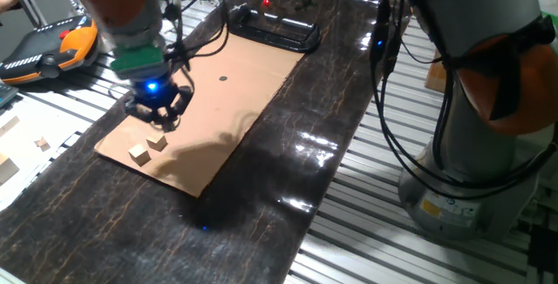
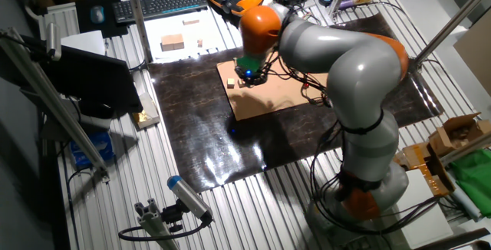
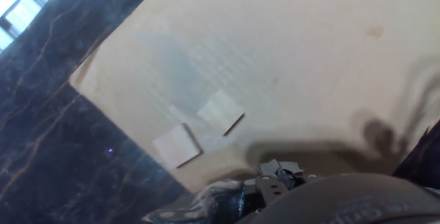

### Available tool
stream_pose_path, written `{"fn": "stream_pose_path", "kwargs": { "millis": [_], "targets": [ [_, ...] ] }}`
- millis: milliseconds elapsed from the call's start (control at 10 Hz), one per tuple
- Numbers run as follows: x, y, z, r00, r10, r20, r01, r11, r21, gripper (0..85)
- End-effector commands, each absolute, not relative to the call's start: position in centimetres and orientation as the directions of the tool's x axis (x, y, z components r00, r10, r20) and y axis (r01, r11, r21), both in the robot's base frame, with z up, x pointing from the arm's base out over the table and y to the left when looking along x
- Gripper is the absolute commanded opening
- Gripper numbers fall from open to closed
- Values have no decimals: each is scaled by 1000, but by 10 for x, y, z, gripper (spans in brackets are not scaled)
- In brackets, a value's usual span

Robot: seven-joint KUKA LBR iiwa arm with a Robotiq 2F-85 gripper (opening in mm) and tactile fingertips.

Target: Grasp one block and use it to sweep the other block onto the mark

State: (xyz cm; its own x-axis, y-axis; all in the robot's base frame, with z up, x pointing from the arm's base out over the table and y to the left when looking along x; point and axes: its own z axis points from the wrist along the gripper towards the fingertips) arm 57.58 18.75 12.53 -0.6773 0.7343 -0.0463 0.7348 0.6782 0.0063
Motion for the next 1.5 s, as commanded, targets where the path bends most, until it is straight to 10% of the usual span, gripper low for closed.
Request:
{"fn": "stream_pose_path", "kwargs": {
  "millis": [0, 1400],
  "targets": [
    [577, 191, 124, -674, 737, -48, 738, 675, 5, 7],
    [597, 210, 100, -663, 746, -65, 747, 665, 9, 7]
  ]
}}
